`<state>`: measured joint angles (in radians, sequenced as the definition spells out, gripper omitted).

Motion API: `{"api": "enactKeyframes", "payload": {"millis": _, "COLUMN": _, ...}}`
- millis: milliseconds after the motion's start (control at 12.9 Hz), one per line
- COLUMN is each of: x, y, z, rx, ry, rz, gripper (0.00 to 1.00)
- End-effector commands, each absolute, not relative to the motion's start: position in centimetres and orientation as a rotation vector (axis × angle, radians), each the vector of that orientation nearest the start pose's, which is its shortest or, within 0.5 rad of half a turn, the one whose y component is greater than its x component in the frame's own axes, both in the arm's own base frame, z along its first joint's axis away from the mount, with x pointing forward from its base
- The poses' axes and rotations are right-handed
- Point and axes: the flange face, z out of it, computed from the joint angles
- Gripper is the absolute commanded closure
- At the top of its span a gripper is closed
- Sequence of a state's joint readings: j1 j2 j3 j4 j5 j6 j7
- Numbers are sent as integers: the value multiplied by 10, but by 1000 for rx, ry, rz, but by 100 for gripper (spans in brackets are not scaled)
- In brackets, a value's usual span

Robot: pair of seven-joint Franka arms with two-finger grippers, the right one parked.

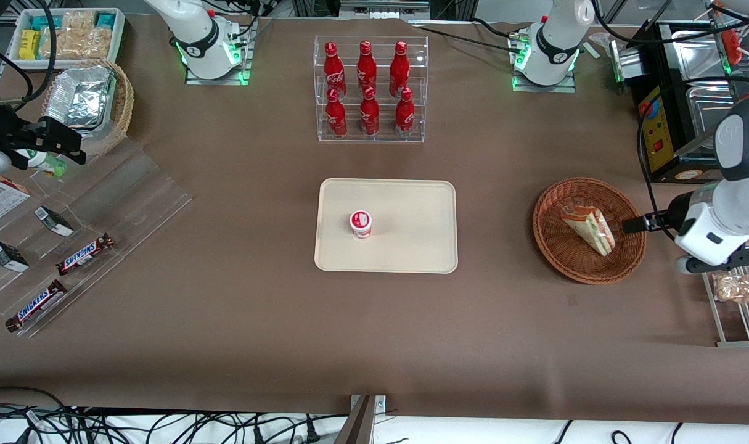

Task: Place sandwich from basket to tray
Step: 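Lower the open left gripper over the sandwich in the wicker basket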

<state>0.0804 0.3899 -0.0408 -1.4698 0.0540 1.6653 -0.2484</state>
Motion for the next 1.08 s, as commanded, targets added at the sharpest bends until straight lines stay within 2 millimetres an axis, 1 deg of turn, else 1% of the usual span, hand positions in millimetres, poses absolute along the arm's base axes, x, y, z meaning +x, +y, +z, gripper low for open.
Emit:
{"api": "enactKeyframes", "payload": {"millis": 0, "x": 652, "y": 32, "z": 410, "rx": -2962, "ry": -698, "rz": 245, "gripper": 0}}
{"api": "enactKeyframes", "payload": {"millis": 155, "x": 645, "y": 29, "z": 383, "rx": -2899, "ry": -893, "rz": 237, "gripper": 0}}
{"api": "enactKeyframes", "payload": {"millis": 232, "x": 640, "y": 28, "z": 370, "rx": -2882, "ry": -941, "rz": 229, "gripper": 0}}
{"api": "enactKeyframes", "payload": {"millis": 310, "x": 632, "y": 27, "z": 358, "rx": -2865, "ry": -943, "rz": 209, "gripper": 0}}
{"api": "enactKeyframes", "payload": {"millis": 465, "x": 611, "y": 25, "z": 334, "rx": -2824, "ry": -920, "rz": 150, "gripper": 0}}
{"api": "enactKeyframes", "payload": {"millis": 620, "x": 595, "y": 23, "z": 313, "rx": -2831, "ry": -894, "rz": 104, "gripper": 0}}
{"api": "enactKeyframes", "payload": {"millis": 852, "x": 577, "y": 20, "z": 285, "rx": -2798, "ry": -951, "rz": 108, "gripper": 0}}
{"api": "enactKeyframes", "payload": {"millis": 1007, "x": 570, "y": 19, "z": 274, "rx": -2776, "ry": -1006, "rz": 77, "gripper": 0}}
